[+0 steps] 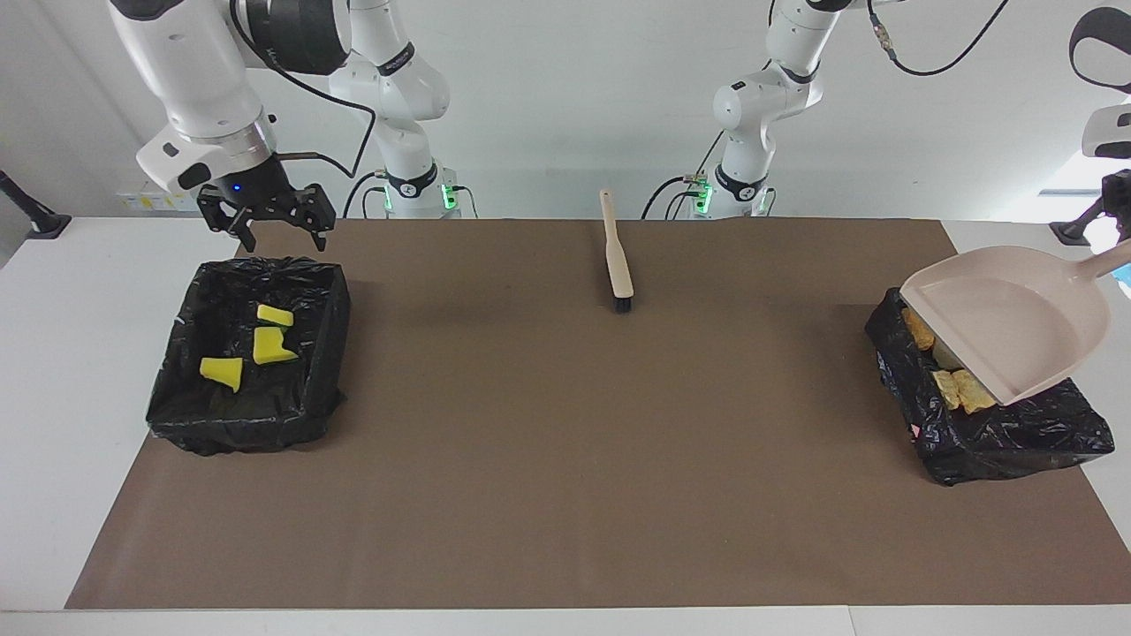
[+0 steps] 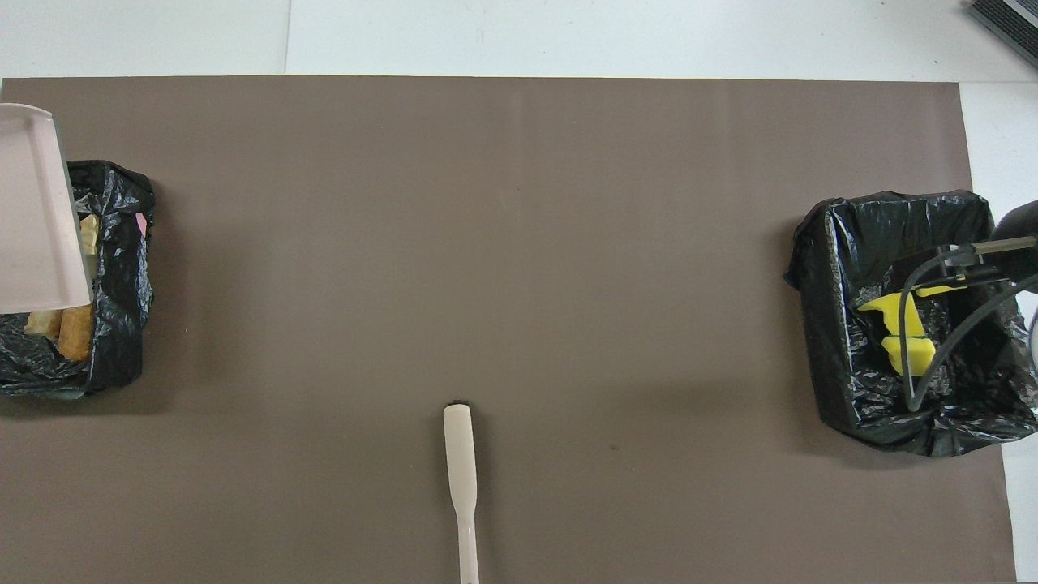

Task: Sweep and dump trash in bin
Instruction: 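Bring the empty dustpan with the left gripper back to the table center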

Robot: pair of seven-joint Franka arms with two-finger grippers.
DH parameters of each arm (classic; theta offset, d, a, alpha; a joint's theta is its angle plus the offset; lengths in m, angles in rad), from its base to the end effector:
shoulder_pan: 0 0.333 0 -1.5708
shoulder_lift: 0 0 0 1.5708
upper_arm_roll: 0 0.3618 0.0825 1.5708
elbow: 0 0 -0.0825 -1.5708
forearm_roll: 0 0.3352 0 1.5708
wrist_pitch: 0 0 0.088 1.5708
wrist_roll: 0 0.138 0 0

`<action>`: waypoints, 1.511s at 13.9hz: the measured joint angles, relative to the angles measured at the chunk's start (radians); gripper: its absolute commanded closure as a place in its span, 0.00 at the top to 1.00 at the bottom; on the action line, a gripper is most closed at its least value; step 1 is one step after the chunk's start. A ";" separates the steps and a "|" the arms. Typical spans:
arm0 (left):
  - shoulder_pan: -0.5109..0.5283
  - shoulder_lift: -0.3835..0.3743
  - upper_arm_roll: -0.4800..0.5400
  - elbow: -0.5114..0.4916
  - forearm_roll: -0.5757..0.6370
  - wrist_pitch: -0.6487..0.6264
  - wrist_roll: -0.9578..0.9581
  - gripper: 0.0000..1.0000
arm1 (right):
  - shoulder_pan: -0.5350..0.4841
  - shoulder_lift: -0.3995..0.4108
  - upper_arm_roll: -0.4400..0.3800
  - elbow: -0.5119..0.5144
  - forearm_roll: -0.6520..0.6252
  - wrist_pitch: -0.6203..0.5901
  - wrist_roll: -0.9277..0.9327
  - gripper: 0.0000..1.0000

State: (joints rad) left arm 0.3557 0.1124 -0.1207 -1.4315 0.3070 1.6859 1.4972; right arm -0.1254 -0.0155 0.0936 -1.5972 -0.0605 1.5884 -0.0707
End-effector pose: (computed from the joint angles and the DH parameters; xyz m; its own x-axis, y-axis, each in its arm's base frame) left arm 0.5361 0.1728 0.6564 0.3024 -0.9116 -0.2783 -0.9506 -0.2670 -0.1583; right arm 0.5014 -0.0238 0.6377 0.9992 0.0398 0.0022 0.0396 -0.9973 0.0622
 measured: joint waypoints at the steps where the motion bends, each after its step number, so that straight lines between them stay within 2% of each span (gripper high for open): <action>1: -0.015 -0.012 -0.009 -0.018 -0.031 -0.039 -0.130 0.00 | 0.025 0.000 -0.033 0.023 0.003 -0.012 -0.005 1.00; 3: -0.088 -0.047 -0.017 -0.087 -0.099 -0.074 -0.404 0.00 | 0.044 0.000 -0.060 0.051 0.012 -0.030 -0.006 1.00; 7: -0.302 -0.149 -0.026 -0.285 -0.221 -0.063 -0.965 0.00 | 0.045 0.000 -0.065 0.050 0.024 -0.031 -0.003 1.00; 11: -0.562 -0.162 -0.031 -0.432 -0.289 0.135 -1.472 0.00 | 0.059 -0.003 -0.062 0.038 0.039 -0.033 0.028 1.00; 13: -0.679 -0.134 -0.031 -0.469 -0.294 0.237 -1.663 0.00 | 0.064 -0.011 -0.061 0.026 0.061 -0.033 0.029 1.00; 16: -0.799 -0.019 -0.030 -0.489 -0.295 0.397 -1.850 0.00 | 0.065 -0.017 -0.061 0.020 0.069 -0.033 0.029 1.00; 18: -0.831 0.061 -0.030 -0.489 -0.295 0.473 -1.883 0.00 | 0.065 -0.017 -0.062 0.020 0.069 -0.034 0.029 1.00; 21: -0.845 0.107 -0.026 -0.501 -0.295 0.523 -1.884 0.00 | 0.065 -0.017 -0.062 0.019 0.070 -0.034 0.029 1.00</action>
State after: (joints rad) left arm -0.4893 0.2197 -0.1471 -1.9327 0.0118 2.2085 -0.3864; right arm -0.0603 -0.0326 0.0314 -1.5781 0.0096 1.5549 -0.0412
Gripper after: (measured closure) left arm 0.683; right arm 0.000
